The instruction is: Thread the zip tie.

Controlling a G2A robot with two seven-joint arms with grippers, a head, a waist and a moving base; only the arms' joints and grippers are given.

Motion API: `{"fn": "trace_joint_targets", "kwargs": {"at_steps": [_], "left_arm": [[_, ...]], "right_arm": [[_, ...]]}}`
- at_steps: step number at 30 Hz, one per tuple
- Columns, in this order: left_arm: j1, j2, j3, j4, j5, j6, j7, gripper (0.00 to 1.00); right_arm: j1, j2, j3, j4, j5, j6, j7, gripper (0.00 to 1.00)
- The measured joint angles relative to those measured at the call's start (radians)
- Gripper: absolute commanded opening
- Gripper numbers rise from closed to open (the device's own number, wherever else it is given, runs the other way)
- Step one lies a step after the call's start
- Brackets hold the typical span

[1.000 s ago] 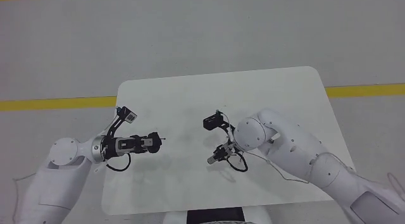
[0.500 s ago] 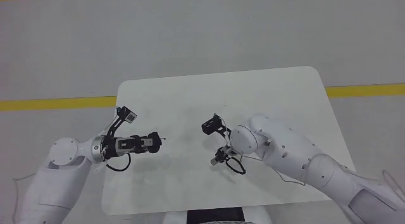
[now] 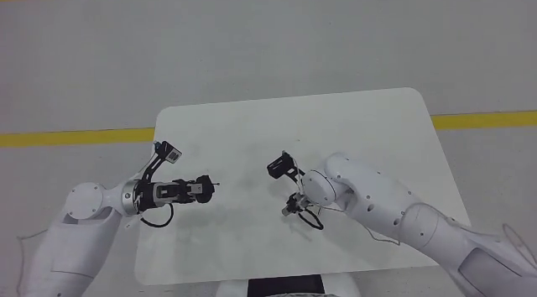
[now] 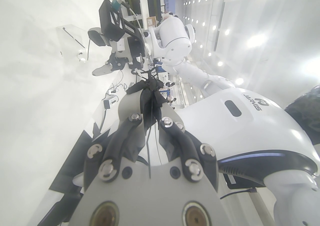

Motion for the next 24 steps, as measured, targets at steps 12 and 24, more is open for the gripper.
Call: {"fn": "trace_joint_targets", "kwargs": {"at_steps": [12,24], "left_arm": [[0.0,0.0,0.0,0.0,0.0,0.0,0.0,0.0],[0.0,0.0,0.0,0.0,0.0,0.0,0.0,0.0]], "right_arm": [[-0.014,0.008,-0.003,-0.011,-0.082,0.004,0.007,0.18],[-0.042,-0.004,-0.01,0.008,-0.182,0.004,0.007,0.15]]}}
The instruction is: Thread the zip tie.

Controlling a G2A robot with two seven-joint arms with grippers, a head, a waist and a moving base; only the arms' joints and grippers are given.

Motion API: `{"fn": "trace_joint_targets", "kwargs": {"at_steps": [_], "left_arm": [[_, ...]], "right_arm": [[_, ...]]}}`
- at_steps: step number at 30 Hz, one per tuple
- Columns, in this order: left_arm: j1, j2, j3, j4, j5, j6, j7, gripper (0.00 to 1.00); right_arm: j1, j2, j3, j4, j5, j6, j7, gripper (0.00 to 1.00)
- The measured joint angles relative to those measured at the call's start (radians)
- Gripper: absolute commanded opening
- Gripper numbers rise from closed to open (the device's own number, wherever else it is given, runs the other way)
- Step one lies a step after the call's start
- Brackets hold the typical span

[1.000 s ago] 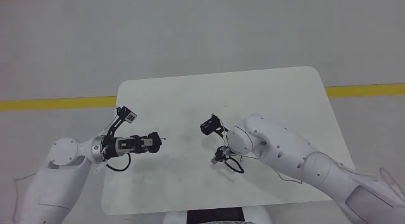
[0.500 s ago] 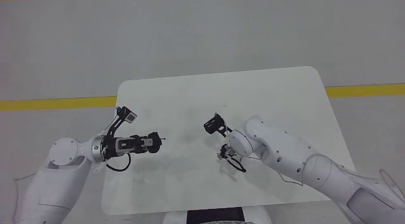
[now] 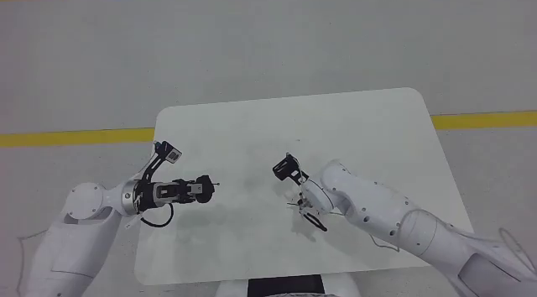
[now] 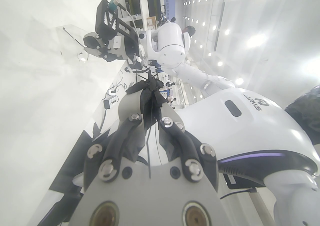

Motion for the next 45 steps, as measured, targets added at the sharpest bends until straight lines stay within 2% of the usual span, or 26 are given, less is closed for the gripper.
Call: {"fn": "trace_joint_targets", "kwargs": {"at_steps": [13,17,28,40,45], "left_arm": [[0.0,0.0,0.0,0.0,0.0,0.0,0.0,0.0],[0.0,0.0,0.0,0.0,0.0,0.0,0.0,0.0],[0.0,0.0,0.0,0.0,0.0,0.0,0.0,0.0],[0.0,0.0,0.0,0.0,0.0,0.0,0.0,0.0],[0.0,0.0,0.0,0.0,0.0,0.0,0.0,0.0]], "right_arm": [[-0.016,-0.036,-0.011,0.051,-0.052,0.0,0.0,0.24],[-0.021,-0.046,-0.004,0.067,-0.064,0.0,0.0,0.23],[-0.044,-0.071,0.035,0.102,-0.081,0.0,0.0,0.2],[-0.092,-0.085,0.086,0.092,-0.168,0.0,0.0,0.28],[-0.11,-0.091,0.099,0.091,-0.193,0.0,0.0,0.27]]}}
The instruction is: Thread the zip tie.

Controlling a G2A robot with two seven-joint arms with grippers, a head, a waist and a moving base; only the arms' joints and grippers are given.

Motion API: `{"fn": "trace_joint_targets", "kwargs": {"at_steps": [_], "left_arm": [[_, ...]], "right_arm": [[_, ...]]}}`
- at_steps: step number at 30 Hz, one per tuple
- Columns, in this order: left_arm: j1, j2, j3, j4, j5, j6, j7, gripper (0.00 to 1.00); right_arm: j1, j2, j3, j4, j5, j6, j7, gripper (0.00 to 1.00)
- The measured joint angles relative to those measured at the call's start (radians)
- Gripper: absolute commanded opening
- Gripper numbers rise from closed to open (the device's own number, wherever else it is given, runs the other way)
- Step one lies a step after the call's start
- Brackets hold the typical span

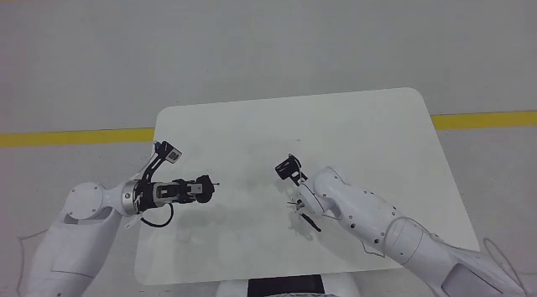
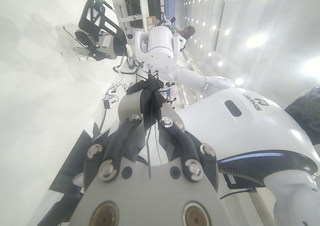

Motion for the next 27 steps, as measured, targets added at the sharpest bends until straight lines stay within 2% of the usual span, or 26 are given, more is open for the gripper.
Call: {"fn": "trace_joint_targets", "kwargs": {"at_steps": [7,14,19,27], "left_arm": [[0.0,0.0,0.0,0.0,0.0,0.0,0.0,0.0],[0.0,0.0,0.0,0.0,0.0,0.0,0.0,0.0],[0.0,0.0,0.0,0.0,0.0,0.0,0.0,0.0],[0.0,0.0,0.0,0.0,0.0,0.0,0.0,0.0]], "right_arm": [[-0.005,-0.011,0.014,0.024,0.002,0.0,0.0,0.26],[-0.001,-0.021,0.019,0.041,0.014,0.0,0.0,0.15],[-0.005,-0.023,0.031,0.036,0.003,0.0,0.0,0.25],[-0.054,-0.027,0.097,0.019,-0.028,0.0,0.0,0.3]]}}
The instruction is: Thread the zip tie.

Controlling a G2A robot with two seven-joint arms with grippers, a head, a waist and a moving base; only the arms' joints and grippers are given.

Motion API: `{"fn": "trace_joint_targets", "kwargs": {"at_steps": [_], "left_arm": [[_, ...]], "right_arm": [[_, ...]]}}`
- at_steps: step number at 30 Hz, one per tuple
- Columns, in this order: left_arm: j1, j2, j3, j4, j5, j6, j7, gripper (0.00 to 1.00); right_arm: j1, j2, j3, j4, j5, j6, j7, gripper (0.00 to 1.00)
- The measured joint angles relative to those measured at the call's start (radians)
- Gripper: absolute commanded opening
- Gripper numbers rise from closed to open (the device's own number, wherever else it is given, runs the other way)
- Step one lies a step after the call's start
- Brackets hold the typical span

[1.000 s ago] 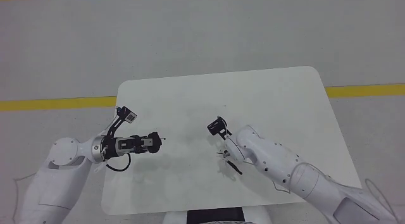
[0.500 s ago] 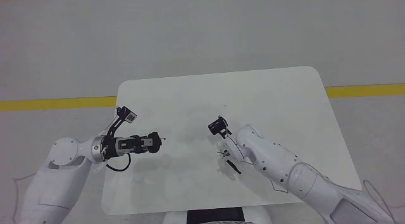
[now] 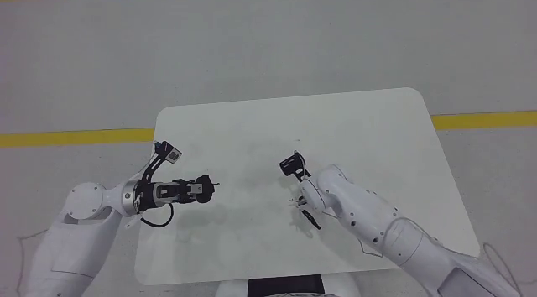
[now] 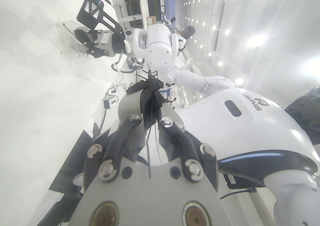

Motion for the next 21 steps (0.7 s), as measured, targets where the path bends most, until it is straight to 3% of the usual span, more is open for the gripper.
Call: {"fn": "trace_joint_targets", "kwargs": {"at_steps": [21], "left_arm": [[0.0,0.0,0.0,0.0,0.0,0.0,0.0,0.0]], "right_arm": [[-0.071,-0.034,0.105,-0.018,-0.077,0.0,0.0,0.3]]}}
